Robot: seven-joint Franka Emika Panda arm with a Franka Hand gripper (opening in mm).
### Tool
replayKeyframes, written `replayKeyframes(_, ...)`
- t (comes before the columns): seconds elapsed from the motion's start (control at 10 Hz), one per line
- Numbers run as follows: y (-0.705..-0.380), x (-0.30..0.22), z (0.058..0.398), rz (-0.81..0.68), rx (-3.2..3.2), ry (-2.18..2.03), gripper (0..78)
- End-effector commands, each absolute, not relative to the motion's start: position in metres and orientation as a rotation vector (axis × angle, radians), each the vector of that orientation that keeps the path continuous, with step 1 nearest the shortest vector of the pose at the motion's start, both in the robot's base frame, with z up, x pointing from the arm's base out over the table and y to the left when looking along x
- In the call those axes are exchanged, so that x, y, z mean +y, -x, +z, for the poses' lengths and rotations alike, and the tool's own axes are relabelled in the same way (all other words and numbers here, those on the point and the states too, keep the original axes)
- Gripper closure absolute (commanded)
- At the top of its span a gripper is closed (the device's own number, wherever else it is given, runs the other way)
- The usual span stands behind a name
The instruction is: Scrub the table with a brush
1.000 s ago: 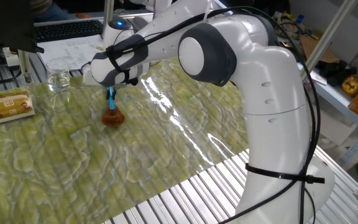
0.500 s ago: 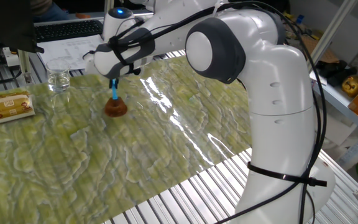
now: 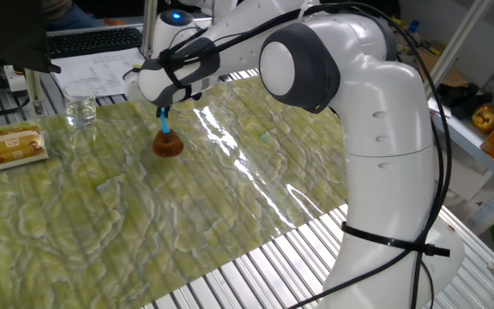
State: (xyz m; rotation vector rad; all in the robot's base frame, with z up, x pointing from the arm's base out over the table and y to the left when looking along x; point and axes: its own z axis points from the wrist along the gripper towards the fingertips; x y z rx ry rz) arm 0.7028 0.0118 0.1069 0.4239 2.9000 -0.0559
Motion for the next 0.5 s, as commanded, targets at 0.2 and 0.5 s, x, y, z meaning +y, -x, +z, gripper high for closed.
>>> replayKeyframes(0.2, -0.712, -0.009, 0.106, -0.057, 2.882, -0.332, 76.4)
replayKeyframes(0.5, -0.718, -0.021, 0.098, -0.053, 2.850, -0.294, 76.4)
